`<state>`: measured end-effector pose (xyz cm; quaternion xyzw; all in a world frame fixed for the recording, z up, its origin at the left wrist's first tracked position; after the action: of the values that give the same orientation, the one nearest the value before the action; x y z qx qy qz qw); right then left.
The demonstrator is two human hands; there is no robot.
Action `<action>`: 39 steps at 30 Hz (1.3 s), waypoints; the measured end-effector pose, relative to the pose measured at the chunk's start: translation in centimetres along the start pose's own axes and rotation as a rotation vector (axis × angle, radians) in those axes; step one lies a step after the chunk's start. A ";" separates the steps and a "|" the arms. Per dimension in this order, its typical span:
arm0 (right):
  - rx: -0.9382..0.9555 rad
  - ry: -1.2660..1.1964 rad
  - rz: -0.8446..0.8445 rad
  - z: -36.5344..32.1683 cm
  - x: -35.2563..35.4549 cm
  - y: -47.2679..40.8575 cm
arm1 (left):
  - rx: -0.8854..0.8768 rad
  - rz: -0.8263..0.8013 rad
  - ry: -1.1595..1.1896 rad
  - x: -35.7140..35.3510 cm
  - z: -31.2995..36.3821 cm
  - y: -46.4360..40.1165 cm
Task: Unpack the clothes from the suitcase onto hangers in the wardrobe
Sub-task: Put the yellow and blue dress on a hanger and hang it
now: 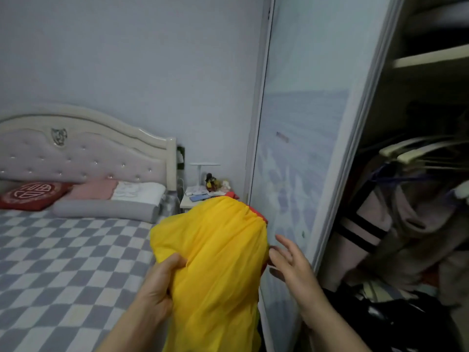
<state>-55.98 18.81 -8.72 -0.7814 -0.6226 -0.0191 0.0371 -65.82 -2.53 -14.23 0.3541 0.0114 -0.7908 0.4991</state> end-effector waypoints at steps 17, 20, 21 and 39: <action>0.360 0.048 -0.051 -10.8 1.0 -1.1 | -0.539 -0.441 -1.099 -16.2 2.8 3.1; 0.389 0.134 -0.075 -12.6 2.3 -0.3 | -0.771 -0.353 -1.226 -17.5 3.0 3.7; 0.386 0.185 -0.084 -12.8 2.3 -0.2 | -0.793 -0.385 -1.186 -18.0 2.9 4.2; 0.315 0.554 -0.257 -4.6 1.9 2.3 | -0.373 -0.267 -0.517 -15.5 5.9 3.1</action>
<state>-53.23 19.79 -4.06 -0.6463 -0.6777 -0.1388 0.3222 -62.67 5.84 0.10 0.0399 0.0752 -0.8969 0.4339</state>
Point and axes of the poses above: each hand's wrist, its own y-axis away from the middle knuckle, its own x-axis out of the back of the hand, z = x × y, the point moved 8 cm from there along -y, towards the middle knuckle, and after that the axes turned 13 degrees about -z, right-handed, at the moved point
